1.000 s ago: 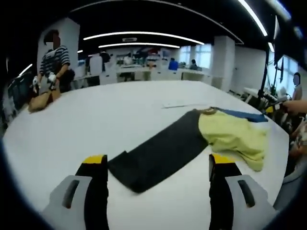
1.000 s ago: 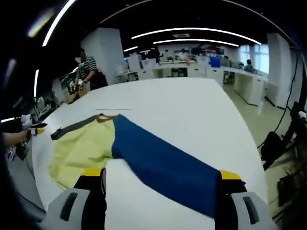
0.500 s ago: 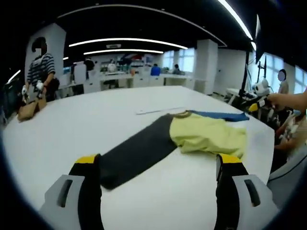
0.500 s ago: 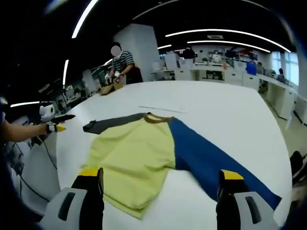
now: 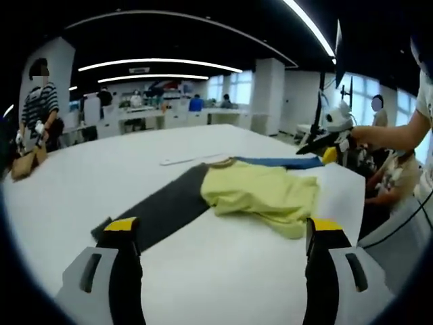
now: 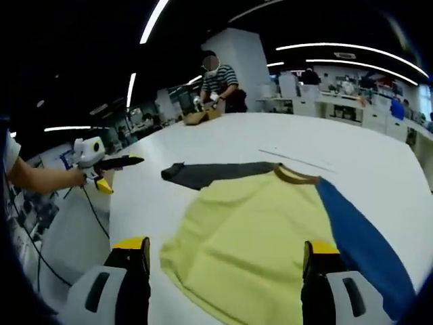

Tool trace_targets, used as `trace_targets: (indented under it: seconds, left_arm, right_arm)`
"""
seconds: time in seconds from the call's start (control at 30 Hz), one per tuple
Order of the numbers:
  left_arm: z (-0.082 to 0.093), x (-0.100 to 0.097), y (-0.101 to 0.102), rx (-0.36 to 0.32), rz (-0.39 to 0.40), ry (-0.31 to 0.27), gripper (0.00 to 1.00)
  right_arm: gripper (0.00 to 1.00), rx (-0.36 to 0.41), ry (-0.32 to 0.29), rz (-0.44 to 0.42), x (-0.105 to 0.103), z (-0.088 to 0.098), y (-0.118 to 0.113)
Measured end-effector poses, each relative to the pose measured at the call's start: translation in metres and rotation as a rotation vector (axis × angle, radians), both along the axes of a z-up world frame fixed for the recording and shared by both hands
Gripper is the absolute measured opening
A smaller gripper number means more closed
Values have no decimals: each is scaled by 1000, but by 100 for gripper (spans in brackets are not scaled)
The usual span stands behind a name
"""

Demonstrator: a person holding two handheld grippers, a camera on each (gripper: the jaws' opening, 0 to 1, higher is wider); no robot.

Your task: Fold the garment on the visible template until the final outline fits inside the template.

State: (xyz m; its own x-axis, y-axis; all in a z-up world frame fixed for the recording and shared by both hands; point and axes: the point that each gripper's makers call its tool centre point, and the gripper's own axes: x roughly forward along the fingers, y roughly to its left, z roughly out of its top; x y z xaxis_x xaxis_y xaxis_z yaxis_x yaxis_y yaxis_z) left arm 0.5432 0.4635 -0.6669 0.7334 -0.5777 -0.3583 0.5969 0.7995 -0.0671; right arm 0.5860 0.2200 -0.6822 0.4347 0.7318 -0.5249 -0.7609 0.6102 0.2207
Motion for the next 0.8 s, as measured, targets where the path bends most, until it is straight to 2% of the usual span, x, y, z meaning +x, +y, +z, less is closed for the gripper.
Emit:
trace_targets:
  seconds: [0.27,0.5,0.8]
  left_arm:
    - [-2,-15,-4,-3,-35,17,95]
    - [-4,-24,-4,1,-45,20,95]
    - [-9,-37,-8,7,-51,40,92]
  right_arm:
    - [83,-39,-21,116,-11,-13,49]
    - [78,-69,-27,179,-19,-26,75]
    - [67,-116,-12,235,-32,-55,106]
